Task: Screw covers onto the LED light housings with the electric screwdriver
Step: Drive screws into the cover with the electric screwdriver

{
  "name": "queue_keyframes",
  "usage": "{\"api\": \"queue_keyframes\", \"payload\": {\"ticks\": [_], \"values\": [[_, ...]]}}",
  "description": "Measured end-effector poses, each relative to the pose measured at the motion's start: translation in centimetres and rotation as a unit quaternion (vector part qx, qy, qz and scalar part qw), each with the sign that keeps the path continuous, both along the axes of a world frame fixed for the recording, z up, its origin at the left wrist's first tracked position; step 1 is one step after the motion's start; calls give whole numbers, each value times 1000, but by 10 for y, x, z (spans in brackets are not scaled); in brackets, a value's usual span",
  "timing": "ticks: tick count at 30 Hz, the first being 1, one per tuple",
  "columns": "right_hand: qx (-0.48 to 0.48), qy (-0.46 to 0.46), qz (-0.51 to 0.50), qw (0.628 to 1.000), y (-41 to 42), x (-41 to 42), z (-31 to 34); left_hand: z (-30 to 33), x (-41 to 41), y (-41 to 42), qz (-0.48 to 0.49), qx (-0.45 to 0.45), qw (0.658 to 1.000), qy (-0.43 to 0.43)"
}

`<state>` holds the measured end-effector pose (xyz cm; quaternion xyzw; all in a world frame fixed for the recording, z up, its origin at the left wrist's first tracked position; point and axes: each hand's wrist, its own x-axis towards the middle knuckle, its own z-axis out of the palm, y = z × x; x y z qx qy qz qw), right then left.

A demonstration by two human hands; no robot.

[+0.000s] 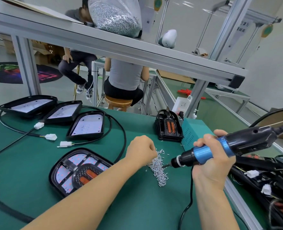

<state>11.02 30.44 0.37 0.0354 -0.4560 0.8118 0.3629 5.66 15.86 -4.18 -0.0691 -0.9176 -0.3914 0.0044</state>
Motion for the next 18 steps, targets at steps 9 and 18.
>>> {"api": "queue_keyframes", "payload": {"ticks": [9,18], "values": [[-78,6,107,991,-30,3,18,16,31,-95,4,446,883,-147],[-123,19,198,972,-101,8,29,7,71,-154,37,504,846,-173]]}}
